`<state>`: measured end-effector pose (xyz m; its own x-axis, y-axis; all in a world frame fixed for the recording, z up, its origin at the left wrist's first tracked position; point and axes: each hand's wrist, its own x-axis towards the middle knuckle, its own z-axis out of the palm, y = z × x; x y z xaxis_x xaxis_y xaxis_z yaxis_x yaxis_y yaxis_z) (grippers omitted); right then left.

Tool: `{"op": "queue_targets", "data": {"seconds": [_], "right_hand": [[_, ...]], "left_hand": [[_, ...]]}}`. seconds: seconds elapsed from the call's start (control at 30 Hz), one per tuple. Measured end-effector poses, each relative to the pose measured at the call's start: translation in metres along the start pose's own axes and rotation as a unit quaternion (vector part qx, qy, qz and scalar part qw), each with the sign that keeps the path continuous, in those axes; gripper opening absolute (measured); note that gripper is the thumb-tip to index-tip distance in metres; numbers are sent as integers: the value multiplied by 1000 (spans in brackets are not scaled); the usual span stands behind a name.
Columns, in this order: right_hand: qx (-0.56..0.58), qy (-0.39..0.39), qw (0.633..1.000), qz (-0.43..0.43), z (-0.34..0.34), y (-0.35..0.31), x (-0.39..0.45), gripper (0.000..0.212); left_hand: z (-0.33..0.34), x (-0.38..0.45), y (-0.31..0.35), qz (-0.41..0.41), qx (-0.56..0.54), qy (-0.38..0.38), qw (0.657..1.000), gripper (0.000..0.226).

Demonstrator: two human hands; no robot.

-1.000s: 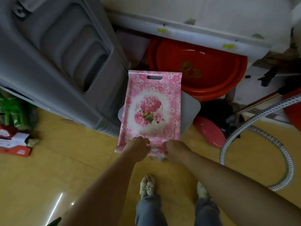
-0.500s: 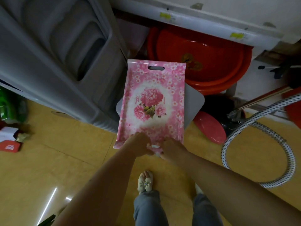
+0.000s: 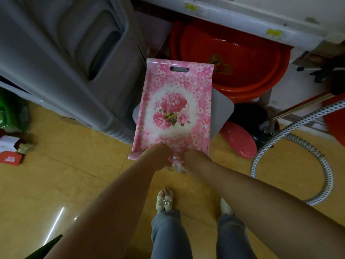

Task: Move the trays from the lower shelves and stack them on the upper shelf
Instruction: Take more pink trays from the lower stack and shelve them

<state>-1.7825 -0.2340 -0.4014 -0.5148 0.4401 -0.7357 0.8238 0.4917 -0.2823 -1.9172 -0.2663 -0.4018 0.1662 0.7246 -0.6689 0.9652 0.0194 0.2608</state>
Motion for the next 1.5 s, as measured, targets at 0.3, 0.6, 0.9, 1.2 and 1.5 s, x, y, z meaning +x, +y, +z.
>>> {"op": "queue_targets", "data": {"seconds": [0.3,0.6,0.9,1.2,1.5], "right_hand": [[-30,-35,999,-1,2,-3,6,32],[-145,-43,986,-73,-15,-11,-7,51],[-126,-33,986,-103,-45,-27,-40,43],[-78,50,994,-66,-88,-41,-73,26],[-96,223,968,-65,-149,-47,-110,34]], "left_hand": [[-5,-11,4,6,18,32,999,36],[-15,-17,6,11,24,9,1000,33],[-45,-38,18,12,54,-39,998,43],[-82,-66,35,-23,81,16,996,27],[-149,-88,51,-103,109,197,969,37]]}}
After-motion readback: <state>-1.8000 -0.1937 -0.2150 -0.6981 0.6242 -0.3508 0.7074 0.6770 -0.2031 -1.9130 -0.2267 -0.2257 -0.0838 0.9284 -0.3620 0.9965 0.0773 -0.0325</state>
